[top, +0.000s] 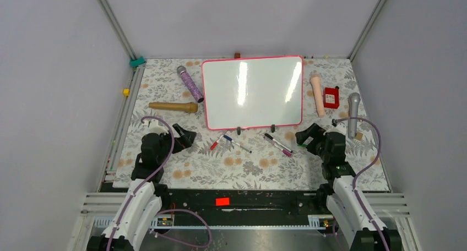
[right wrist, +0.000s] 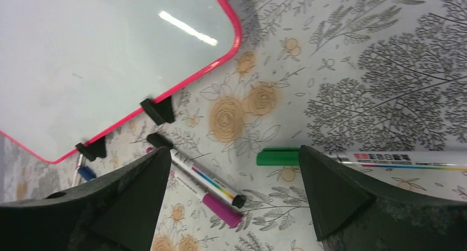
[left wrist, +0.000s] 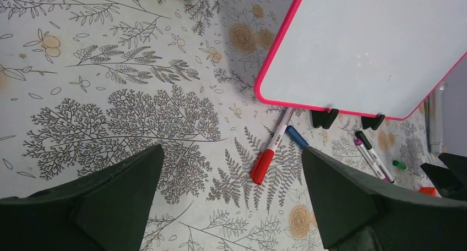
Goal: Write a sentence on the whiteboard
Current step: Pick up the whiteboard marker from the center of the board.
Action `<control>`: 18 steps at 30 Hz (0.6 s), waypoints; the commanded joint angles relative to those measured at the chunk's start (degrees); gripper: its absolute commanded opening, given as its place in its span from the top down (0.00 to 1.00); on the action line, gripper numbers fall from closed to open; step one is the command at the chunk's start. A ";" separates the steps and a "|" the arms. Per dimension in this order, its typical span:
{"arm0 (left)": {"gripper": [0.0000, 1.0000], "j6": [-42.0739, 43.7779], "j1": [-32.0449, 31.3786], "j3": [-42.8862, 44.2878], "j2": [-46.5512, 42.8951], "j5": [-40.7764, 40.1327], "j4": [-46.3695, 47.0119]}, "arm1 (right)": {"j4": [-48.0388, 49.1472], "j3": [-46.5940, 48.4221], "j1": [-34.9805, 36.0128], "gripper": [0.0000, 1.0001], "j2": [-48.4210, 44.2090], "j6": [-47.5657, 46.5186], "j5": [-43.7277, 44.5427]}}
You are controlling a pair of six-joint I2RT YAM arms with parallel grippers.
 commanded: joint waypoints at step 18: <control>0.01 0.48 -0.13 0.68 0.65 1.77 3.74 | -2.26 22.64 46.44 0.22 26.26 -20.57 23.38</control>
